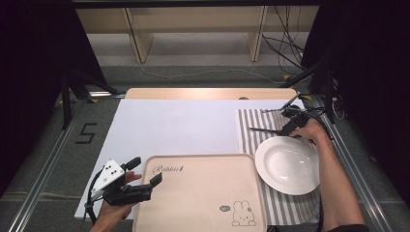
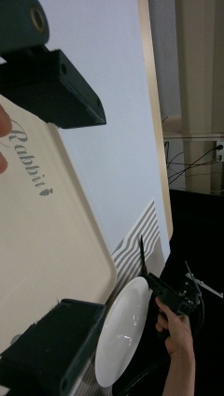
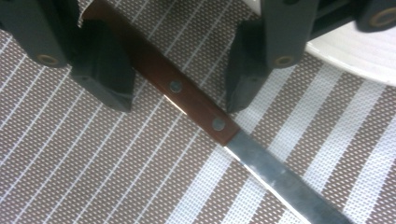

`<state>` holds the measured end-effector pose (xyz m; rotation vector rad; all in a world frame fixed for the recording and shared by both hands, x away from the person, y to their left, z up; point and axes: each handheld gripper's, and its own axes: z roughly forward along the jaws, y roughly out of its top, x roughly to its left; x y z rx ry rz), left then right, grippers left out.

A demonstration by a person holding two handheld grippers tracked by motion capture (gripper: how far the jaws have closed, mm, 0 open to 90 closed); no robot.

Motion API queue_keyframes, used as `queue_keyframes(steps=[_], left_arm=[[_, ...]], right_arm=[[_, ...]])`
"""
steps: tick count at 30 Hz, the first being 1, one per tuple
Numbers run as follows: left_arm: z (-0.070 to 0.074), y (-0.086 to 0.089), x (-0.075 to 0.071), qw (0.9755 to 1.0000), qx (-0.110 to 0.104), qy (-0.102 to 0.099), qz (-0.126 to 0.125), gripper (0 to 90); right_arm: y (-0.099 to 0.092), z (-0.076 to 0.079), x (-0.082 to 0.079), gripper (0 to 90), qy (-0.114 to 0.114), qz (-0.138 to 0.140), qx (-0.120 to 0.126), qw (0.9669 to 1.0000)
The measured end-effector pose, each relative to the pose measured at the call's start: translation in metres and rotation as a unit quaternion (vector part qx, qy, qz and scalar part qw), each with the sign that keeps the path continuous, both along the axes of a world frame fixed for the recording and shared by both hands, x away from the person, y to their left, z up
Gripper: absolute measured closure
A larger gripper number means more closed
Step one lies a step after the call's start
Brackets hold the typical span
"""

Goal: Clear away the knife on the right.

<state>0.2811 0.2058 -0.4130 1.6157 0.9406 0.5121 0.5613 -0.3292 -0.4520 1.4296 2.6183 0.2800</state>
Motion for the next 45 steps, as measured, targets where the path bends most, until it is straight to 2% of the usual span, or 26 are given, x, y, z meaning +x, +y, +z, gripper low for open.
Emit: queue_keyframes(steps=[1,2,3,8,13,19,28,31,38,39,41,42,43,44,45], left_arm=[[0.0,0.0,0.0,1.0,0.0,0.0,0.0,8.0],[0.0,0.0,0.0,1.0,0.0,0.0,0.0,8.0],[0.0,0.0,0.0,1.0,0.0,0.0,0.0,8.0],[0.0,0.0,0.0,1.0,0.001,0.0,0.0,8.0],[0.0,0.0,0.0,1.0,0.001,-0.001,0.0,8.0],[0.0,-0.001,-0.001,1.0,0.002,-0.001,-0.001,8.0],[0.0,-0.001,0.0,1.0,0.003,-0.001,-0.001,8.0],[0.0,-0.001,0.0,1.0,0.002,-0.001,-0.001,8.0],[0.0,-0.001,0.0,1.0,0.002,-0.001,-0.001,8.0],[0.0,-0.001,0.0,1.0,0.002,-0.001,-0.001,8.0],[-0.001,0.0,0.0,1.0,0.002,0.0,0.0,8.0],[-0.001,0.0,0.0,1.0,0.002,0.0,0.0,8.0],[-0.001,0.0,0.0,1.0,0.003,0.0,0.0,8.0],[-0.001,0.0,0.0,1.0,0.003,0.0,0.0,8.0],[0.0,0.0,0.0,1.0,0.001,0.0,-0.001,8.0]], right_arm=[[0.0,0.0,0.0,48.9,0.002,0.009,0.0,1.0],[0.002,0.0,0.0,50.5,0.001,0.002,0.003,1.0],[0.002,0.001,0.0,52.6,0.003,0.007,0.003,1.0],[0.003,0.001,0.0,58.4,0.006,0.019,0.002,0.9998],[0.008,0.002,-0.001,66.2,0.01,0.031,-0.011,0.9994],[0.011,0.003,-0.001,74.9,0.017,0.046,-0.008,0.9988],[0.016,0.003,-0.002,77.4,0.014,0.064,-0.026,0.9975],[0.017,0.003,-0.003,77.5,0.002,0.078,-0.035,0.9964],[0.017,0.009,-0.003,77.8,-0.029,0.075,-0.047,0.9957],[0.015,0.012,-0.003,77.8,-0.05,0.072,-0.051,0.9949],[0.014,0.016,-0.003,77.8,-0.068,0.065,-0.051,0.9943],[0.014,0.016,-0.003,77.8,-0.068,0.065,-0.051,0.9943],[0.014,0.023,-0.004,77.8,-0.084,0.074,-0.058,0.992],[0.014,0.023,-0.004,77.8,-0.084,0.074,-0.058,0.992],[0.016,0.031,-0.006,77.7,-0.101,0.08,-0.059,0.9899]])
